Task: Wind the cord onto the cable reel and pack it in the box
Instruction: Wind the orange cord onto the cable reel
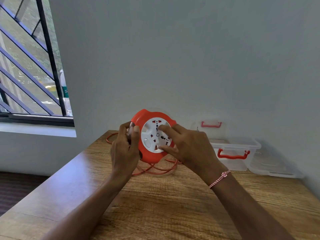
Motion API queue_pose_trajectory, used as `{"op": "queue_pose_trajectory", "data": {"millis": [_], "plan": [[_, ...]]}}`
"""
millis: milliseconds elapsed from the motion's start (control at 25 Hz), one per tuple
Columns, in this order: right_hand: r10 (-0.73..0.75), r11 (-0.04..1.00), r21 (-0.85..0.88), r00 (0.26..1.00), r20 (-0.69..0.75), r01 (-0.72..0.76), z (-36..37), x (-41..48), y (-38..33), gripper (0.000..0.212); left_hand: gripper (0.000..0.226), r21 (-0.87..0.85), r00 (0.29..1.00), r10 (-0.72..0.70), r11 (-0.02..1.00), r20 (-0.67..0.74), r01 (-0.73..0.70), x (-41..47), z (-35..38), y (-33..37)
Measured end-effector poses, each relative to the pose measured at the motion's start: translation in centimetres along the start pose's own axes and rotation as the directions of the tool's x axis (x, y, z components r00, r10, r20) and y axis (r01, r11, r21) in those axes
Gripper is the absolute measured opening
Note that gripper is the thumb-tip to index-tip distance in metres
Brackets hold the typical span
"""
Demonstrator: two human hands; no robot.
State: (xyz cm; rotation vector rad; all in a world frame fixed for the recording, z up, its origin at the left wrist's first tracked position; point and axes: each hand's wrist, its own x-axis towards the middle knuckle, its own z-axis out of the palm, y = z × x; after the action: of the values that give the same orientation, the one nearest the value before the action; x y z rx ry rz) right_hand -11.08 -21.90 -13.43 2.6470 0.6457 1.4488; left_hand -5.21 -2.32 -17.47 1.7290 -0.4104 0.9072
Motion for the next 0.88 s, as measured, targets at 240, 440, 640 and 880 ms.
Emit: {"op": "queue_pose_trajectory", "data": {"millis": [240,440,640,880], "plan": [[-0.084,0.99,-0.107,0.994,0.067,0.091,0.5,-0.1,-0.3,0.072,0.033,-0.024,0.998,-0.006,1.0,0.067,0.008,-0.1,0.3,0.4],[0.077,0.997,-0.009,0.996,-0.041,-0.077,0.0,0.1,-1.2,0.066,0.035,-0.035,0.996,0.065,0.997,0.056,-0.063,-0.8,0.5,0.7],[0.67,0.517,0.524,0.701,0.244,-0.677,0.7,0.8,-3.3,0.059,0.034,-0.072,0.998,0.057,0.996,0.038,-0.055,-1.2,0.8,1.2],[0.137,0.988,0.081,0.99,-0.045,-0.133,-0.3,0.4,-0.9,0.059,0.011,-0.075,1.0,0.014,0.997,-0.007,-0.014,-0.4,0.3,0.8]]}}
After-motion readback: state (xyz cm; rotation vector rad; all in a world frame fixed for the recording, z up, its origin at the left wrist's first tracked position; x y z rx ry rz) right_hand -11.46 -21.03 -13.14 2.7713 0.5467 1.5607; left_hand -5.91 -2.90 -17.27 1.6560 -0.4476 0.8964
